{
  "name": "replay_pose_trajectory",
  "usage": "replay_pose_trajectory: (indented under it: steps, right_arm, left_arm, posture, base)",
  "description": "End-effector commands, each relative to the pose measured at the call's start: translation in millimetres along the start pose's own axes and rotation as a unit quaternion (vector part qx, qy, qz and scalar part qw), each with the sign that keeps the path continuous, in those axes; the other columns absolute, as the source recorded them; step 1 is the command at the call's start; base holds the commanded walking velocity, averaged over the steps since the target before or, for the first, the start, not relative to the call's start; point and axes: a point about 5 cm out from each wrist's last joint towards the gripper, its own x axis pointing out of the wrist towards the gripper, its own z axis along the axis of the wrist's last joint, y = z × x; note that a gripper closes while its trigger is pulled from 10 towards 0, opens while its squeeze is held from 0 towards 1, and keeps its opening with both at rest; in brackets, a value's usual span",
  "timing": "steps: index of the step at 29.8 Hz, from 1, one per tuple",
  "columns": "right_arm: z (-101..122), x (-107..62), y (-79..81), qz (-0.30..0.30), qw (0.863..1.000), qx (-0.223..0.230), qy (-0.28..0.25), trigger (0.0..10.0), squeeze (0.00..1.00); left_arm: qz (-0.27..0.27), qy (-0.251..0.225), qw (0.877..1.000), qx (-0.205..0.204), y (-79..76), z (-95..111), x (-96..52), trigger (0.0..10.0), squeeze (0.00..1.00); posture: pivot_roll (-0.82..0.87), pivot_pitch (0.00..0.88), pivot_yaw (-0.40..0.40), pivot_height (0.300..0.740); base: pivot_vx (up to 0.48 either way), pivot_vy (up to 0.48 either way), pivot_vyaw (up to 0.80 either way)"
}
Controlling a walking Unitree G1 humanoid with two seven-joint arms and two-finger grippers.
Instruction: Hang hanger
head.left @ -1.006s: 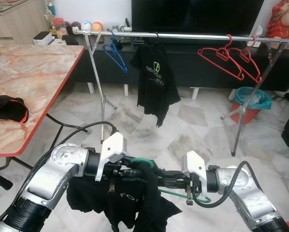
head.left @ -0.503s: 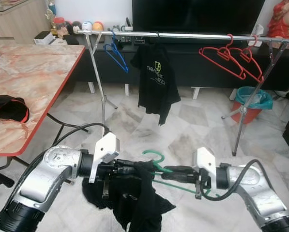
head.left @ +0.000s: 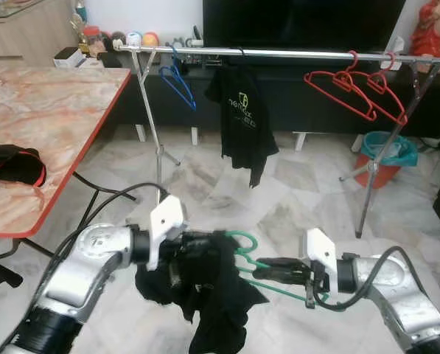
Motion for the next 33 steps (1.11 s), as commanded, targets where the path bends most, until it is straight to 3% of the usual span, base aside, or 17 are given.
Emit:
replay_pose_trajectory:
  steps: [1, 6, 13, 20, 24, 33]
  right_arm:
    - [4, -2.7, -0.5, -0.001, 1.0, -0.014, 0.002, 0.0, 0.0]
    - [-2, -13.4, -10.2, -0.048, 0.998, -0.022, 0.027, 0.0, 0.0]
    - [-6, -34.9, -21.2, -0.126, 0.991, -0.031, 0.041, 0.0, 0.0]
    - [-1, -39.6, -16.9, -0.128, 0.991, -0.029, 0.023, 0.0, 0.0]
    - [2, -42.6, -8.4, -0.1, 0.995, -0.016, 0.018, 0.0, 0.0]
    - [6, -48.6, -9.7, -0.107, 0.993, -0.031, 0.035, 0.0, 0.0]
  left_arm:
    - [0.023, -0.014, 0.999, 0.025, 8.8, 12, -5.3, 0.0, 0.0]
    - [0.008, 0.001, 1.0, 0.015, 6.4, 8, -14.4, 0.0, 0.0]
    - [0.028, 0.003, 1.0, 0.013, 11.2, 6, -24.0, 0.0, 0.0]
    - [0.067, 0.016, 0.997, 0.018, 18.2, -1, -26.7, 0.0, 0.0]
    - [0.152, 0.034, 0.987, 0.037, 30.3, -14, -29.1, 0.0, 0.0]
    - [0.248, 0.036, 0.967, 0.049, 47.6, -19, -36.9, 0.0, 0.0]
  posture:
    - [0.05, 0.021, 0.01, 0.74]
    - [0.05, 0.024, 0.009, 0.74]
    - [0.04, 0.026, 0.008, 0.74]
    - [0.04, 0.028, 0.011, 0.74]
    - [0.03, 0.028, 0.013, 0.74]
    - [0.03, 0.023, 0.017, 0.74]
  base:
    - [0.0, 0.0, 0.0]
    - [0.0, 0.0, 0.0]
    - [0.0, 0.0, 0.0]
    - [0.0, 0.0, 0.0]
    - [0.0, 0.0, 0.0]
    - [0.0, 0.0, 0.0]
